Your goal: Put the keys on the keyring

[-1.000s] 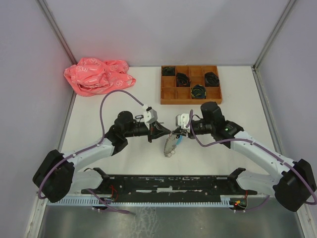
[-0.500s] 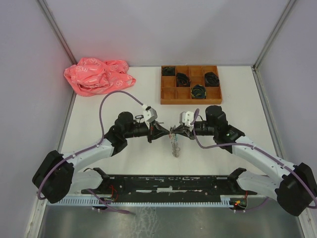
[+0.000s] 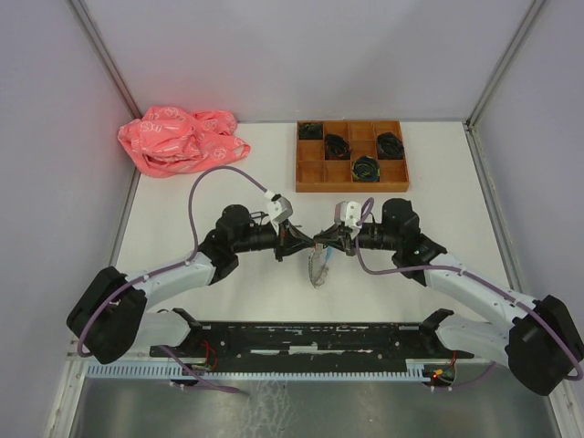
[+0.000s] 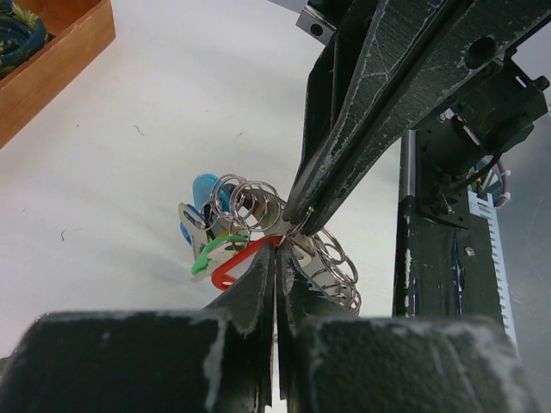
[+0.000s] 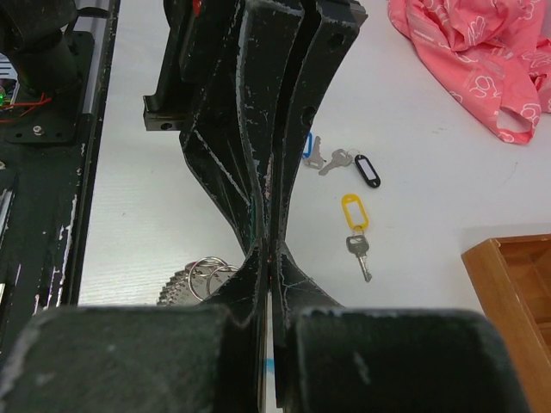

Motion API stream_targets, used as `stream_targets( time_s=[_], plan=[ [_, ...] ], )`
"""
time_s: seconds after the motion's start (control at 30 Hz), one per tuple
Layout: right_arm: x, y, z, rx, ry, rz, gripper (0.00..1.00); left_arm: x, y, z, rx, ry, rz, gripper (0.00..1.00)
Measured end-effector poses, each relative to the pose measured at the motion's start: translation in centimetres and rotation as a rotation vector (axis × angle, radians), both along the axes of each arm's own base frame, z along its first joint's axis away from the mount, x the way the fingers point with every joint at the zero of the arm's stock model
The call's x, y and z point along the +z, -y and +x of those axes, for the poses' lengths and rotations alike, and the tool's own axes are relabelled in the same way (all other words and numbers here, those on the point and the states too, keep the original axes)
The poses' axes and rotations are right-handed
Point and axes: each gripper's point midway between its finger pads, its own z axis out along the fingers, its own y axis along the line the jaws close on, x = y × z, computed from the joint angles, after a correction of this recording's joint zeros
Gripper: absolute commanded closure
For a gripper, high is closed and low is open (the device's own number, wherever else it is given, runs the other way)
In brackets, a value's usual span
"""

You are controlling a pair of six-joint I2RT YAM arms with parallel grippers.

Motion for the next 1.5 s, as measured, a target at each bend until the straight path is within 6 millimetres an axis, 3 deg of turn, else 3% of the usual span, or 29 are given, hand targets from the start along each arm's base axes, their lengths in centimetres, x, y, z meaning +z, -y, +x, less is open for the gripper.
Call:
stream_targets(
  time_s=[0.83, 1.13, 1.5],
  plan=[
    [-0.7, 1.7, -0.9, 0.042, 0.018, -0.2, 0.81, -0.3, -0.8, -1.5, -0.007, -0.035, 0.029, 0.97],
    [-1.2, 1.9, -0.9, 0.059, 0.0, -0.245, 0.68, -0.4, -0.9, -1.6, -0.006, -0.06, 0.05, 0.97],
    [1.6, 1.5, -0.5, 0.143, 0.116, -0.285, 0.58, 0.2, -0.7, -1.4, -0.013, -0.049, 0.064, 0.97]
  ],
)
